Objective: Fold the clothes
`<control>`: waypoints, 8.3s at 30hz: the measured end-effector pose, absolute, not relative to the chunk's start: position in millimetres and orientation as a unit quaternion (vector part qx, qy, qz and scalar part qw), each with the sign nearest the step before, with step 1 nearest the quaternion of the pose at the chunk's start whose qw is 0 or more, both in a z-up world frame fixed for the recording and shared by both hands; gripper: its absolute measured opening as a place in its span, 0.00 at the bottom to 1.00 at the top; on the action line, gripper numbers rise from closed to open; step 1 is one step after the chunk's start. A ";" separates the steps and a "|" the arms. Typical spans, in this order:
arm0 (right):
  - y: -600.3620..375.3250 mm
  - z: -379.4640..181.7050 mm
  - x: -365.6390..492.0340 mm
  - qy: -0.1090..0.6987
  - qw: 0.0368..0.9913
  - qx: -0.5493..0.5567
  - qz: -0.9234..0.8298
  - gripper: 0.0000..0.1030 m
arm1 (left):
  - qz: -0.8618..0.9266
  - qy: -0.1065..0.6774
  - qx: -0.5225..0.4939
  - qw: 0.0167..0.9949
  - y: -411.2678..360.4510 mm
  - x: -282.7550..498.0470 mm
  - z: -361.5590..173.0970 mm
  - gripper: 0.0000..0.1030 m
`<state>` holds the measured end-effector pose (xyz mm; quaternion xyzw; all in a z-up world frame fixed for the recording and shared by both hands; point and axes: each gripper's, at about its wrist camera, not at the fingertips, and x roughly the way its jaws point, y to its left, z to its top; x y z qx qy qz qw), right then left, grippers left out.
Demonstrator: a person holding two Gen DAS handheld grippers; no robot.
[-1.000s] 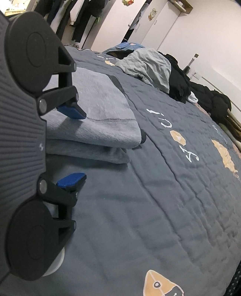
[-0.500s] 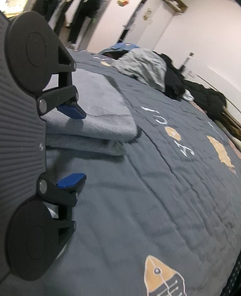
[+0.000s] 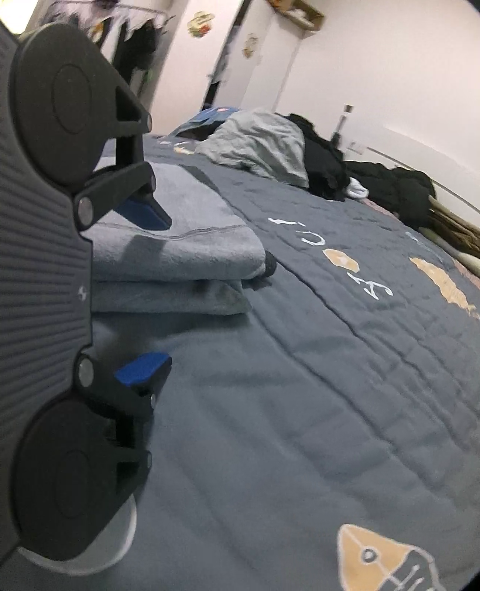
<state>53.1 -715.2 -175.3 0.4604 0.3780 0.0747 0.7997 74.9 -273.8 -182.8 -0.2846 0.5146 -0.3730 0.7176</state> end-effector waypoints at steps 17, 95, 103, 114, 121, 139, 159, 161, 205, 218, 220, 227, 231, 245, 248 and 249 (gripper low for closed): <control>-700.9 -183.1 83.5 0.337 0.811 0.466 0.111 1.00 | -0.371 0.519 -0.270 0.721 -265.8 67.7 -183.6 0.22; -459.0 -97.7 -7.7 0.301 0.944 -0.068 0.121 0.65 | -0.210 0.223 0.436 0.846 -269.7 0.6 -140.9 0.43; -439.7 -112.8 -4.5 0.301 0.934 -0.141 0.132 0.65 | -0.215 0.224 0.431 0.847 -274.3 7.3 -149.9 0.26; -437.4 -122.9 3.7 0.296 0.927 -0.185 0.139 0.08 | -0.214 0.239 0.360 0.876 -262.2 20.5 -131.5 0.07; -445.9 -108.9 -3.5 0.273 0.937 -0.178 0.123 0.05 | -0.200 0.251 0.357 0.877 -251.7 24.7 -125.5 0.05; -441.5 -125.4 -1.1 0.284 0.920 -0.235 0.129 0.05 | -0.192 0.249 0.459 0.831 -257.7 23.1 -146.9 0.07; -453.4 -118.9 4.8 0.284 0.930 -0.199 0.119 0.07 | -0.250 0.279 0.394 0.839 -263.9 25.7 -148.2 0.21; -453.3 -119.6 4.7 0.285 0.930 -0.200 0.121 0.07 | -0.245 0.272 0.414 0.833 -266.9 25.3 -153.4 0.20; -459.1 -122.6 7.6 0.333 0.919 -0.160 0.135 0.12 | -0.226 0.229 0.489 0.811 -256.5 -4.6 -145.8 0.31; -485.4 -96.0 5.8 0.375 0.910 0.007 0.176 0.25 | -0.268 0.243 0.498 0.788 -267.4 -1.5 -160.4 0.18; -489.7 -93.4 6.8 0.382 0.901 0.058 0.197 0.32 | -0.262 0.241 0.501 0.789 -268.2 0.4 -161.8 0.18; -487.8 -126.3 25.6 0.422 0.843 0.233 0.240 0.37 | -0.249 0.261 0.462 0.810 -272.4 18.7 -161.0 0.18; -482.7 -146.0 35.4 0.426 0.821 0.298 0.237 0.37 | -0.256 0.277 0.402 0.834 -268.0 27.2 -147.2 0.08; -480.2 -175.9 45.9 0.411 0.779 0.433 0.193 0.47 | -0.220 0.215 0.528 0.791 -282.9 11.2 -175.4 0.06; -485.7 -177.8 44.8 0.404 0.786 0.434 0.175 0.47 | -0.209 0.217 0.527 0.795 -278.2 12.4 -169.2 0.03; -487.6 -178.5 44.4 0.402 0.788 0.434 0.169 0.47 | -0.204 0.220 0.526 0.796 -275.8 12.7 -166.9 0.03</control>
